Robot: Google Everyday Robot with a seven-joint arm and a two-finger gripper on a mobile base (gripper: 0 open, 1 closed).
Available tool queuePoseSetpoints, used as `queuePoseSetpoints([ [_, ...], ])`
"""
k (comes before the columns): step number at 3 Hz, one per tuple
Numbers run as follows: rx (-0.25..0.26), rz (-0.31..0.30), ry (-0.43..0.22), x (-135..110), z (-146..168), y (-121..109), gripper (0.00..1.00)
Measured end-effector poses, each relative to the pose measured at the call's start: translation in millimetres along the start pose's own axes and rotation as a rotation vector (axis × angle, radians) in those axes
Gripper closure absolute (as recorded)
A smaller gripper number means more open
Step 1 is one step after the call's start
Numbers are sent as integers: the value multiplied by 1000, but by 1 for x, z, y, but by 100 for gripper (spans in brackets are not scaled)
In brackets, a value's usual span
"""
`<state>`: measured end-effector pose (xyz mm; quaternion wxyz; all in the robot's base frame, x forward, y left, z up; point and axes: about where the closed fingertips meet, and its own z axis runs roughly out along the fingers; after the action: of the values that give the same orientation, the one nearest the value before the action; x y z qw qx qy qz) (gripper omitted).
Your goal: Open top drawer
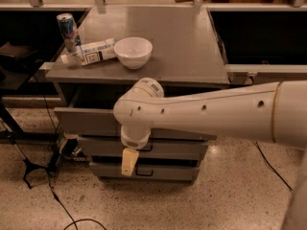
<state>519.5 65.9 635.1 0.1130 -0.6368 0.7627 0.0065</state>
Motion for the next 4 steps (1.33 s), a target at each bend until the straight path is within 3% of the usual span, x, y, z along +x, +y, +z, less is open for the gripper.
queuePoseSetpoints([
  [4,70,64,-115,16,-1,40,0],
])
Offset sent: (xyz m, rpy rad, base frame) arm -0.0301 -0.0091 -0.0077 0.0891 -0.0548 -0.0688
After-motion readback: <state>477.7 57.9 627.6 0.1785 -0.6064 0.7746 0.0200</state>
